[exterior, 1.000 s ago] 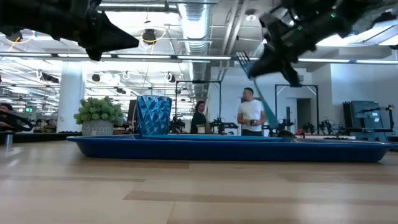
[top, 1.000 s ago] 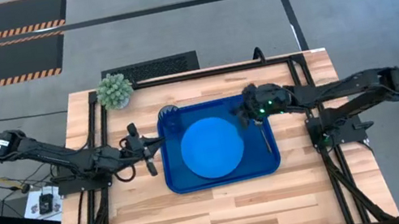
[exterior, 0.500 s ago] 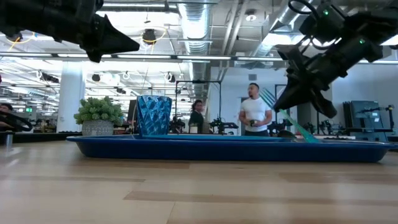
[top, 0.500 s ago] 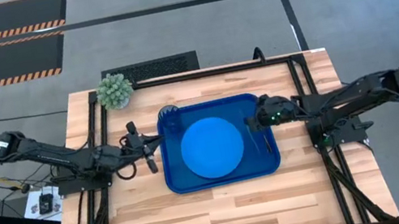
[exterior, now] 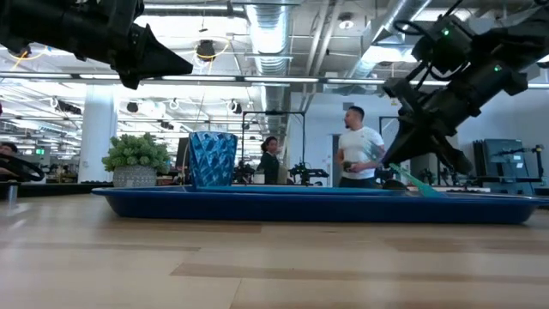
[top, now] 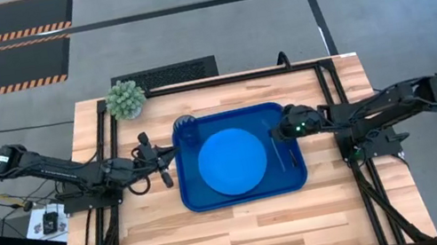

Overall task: Pick and place plate/cup/fork/spoon on tray
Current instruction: Put the blue fork on the blue tray to the left of the black spoon

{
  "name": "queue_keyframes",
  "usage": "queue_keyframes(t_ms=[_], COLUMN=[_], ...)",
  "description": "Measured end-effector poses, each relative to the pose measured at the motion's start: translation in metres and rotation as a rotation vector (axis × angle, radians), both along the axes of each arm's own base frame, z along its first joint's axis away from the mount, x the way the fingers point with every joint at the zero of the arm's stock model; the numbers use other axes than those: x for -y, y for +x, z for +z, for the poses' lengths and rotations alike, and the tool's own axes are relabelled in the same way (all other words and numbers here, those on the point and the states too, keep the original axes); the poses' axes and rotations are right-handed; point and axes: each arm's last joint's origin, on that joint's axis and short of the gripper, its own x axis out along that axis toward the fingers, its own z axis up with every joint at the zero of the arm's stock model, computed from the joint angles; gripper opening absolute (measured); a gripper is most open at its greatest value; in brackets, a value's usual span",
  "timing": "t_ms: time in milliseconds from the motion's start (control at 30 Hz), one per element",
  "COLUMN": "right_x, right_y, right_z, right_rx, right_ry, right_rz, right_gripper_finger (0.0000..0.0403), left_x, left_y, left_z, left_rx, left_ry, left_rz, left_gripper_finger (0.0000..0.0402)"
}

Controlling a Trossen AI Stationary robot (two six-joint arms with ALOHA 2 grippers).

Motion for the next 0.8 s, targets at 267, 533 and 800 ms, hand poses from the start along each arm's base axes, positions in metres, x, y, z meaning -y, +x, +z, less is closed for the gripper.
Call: queue_keyframes(t_ms=[267, 533, 800], right_x=[0.001, 0.001, 0.002], right_y=[0.007, 0.008, 0.007], right_z=[-0.017, -0.03, -0.036], right_rx=[-0.067, -0.143, -0.192], right_ry=[0.023, 0.03, 0.011], right_rz=[0.004, -0.011, -0.019], right_gripper_finger=[0.0005, 0.0024, 0.004], left_x=[0.0, 0.0, 0.0], left_y=[0.0, 0.0, 0.0], left_z=[-0.001, -0.002, -0.002], left_rx=[-0.011, -0.021, -0.013], left_ry=[-0.001, -0.002, -0.017], left_rz=[0.001, 0.003, 0.005], left_gripper_finger=[0.0, 0.0, 0.0])
